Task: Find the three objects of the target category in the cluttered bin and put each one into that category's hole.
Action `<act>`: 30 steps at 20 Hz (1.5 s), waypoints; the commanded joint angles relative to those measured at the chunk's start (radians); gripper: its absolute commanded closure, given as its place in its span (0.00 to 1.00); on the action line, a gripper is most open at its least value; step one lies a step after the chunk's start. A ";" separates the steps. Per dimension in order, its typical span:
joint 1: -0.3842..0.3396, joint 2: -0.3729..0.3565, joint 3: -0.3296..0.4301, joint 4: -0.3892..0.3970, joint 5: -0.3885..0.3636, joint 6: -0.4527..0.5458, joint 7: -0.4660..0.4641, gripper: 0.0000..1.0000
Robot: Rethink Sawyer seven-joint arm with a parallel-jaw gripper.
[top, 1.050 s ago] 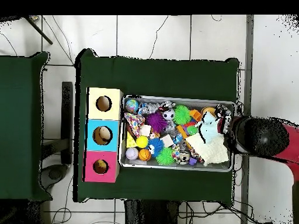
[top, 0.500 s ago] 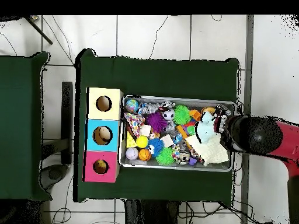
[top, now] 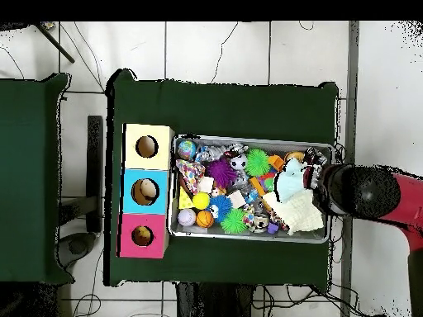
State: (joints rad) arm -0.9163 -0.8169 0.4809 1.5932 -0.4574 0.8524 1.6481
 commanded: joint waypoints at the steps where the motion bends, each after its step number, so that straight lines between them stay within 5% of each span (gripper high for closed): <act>1: -0.026 0.022 0.069 0.053 -0.067 0.018 -0.265 1.00; 13: -0.047 -0.008 0.092 0.080 -0.052 0.039 -0.268 1.00; 30: 0.002 0.008 0.117 -0.051 -0.034 0.181 -0.254 1.00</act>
State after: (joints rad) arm -0.9339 -0.8221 0.5360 1.5776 -0.4666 0.8976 1.6481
